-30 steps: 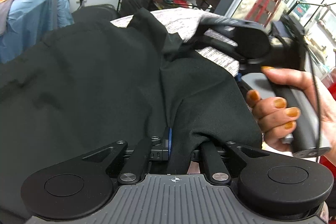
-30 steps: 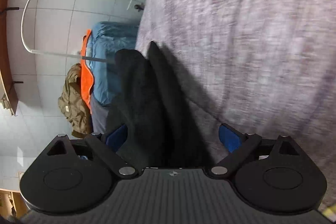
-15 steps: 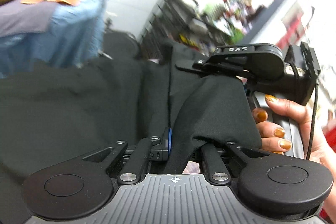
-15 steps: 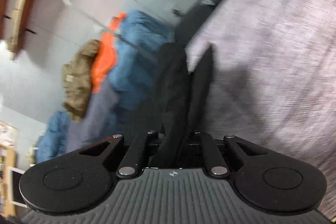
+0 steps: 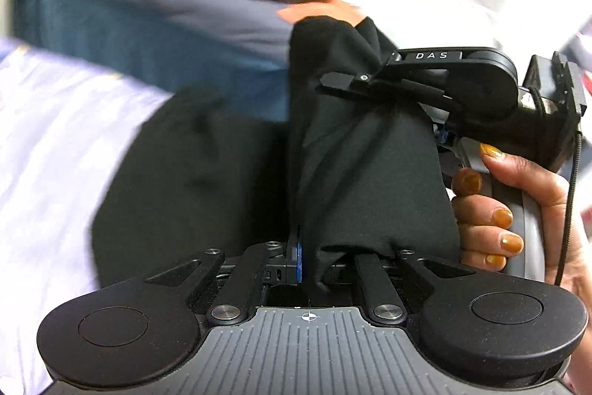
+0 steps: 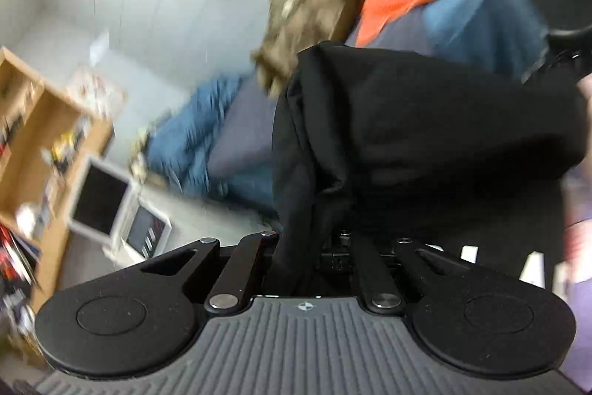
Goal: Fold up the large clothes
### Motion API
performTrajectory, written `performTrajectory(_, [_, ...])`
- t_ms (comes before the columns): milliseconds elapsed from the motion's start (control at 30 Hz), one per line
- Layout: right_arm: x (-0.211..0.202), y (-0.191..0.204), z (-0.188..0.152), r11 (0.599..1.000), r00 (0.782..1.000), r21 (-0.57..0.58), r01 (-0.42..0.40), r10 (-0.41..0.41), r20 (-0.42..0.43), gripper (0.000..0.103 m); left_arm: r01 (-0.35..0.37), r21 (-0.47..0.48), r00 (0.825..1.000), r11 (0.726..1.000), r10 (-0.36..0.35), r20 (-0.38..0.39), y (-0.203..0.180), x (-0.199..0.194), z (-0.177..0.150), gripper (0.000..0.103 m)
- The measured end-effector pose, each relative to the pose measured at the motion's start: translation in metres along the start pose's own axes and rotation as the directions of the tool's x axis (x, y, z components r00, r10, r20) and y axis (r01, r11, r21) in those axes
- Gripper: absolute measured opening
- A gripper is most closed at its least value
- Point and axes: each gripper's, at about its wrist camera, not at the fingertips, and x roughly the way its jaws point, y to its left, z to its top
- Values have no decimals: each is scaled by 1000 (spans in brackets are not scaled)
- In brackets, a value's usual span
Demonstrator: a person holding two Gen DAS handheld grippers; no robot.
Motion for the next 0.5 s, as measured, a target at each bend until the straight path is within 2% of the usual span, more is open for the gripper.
performTrajectory(133, [54,23,-38,997,993,-36,70,-73,-97,11,-15,-170,999,985,10,-31,55,9,-9,44])
performTrajectory(267, [104,28,-62,986,970,-66,154,-163,-179,13,-40,-237,998,971,27,-59,83,22,-19,44])
performTrajectory(400, [130,32,-88,975,949,-89,201,-217,-229,14,-30,-342,997,939,4,-77,110,32,-29,49])
performTrajectory(500, [150,26,-96,974,941,-99,202,-221,-258,28,-10,-423,995,906,-31,-90,129,39,-34,60])
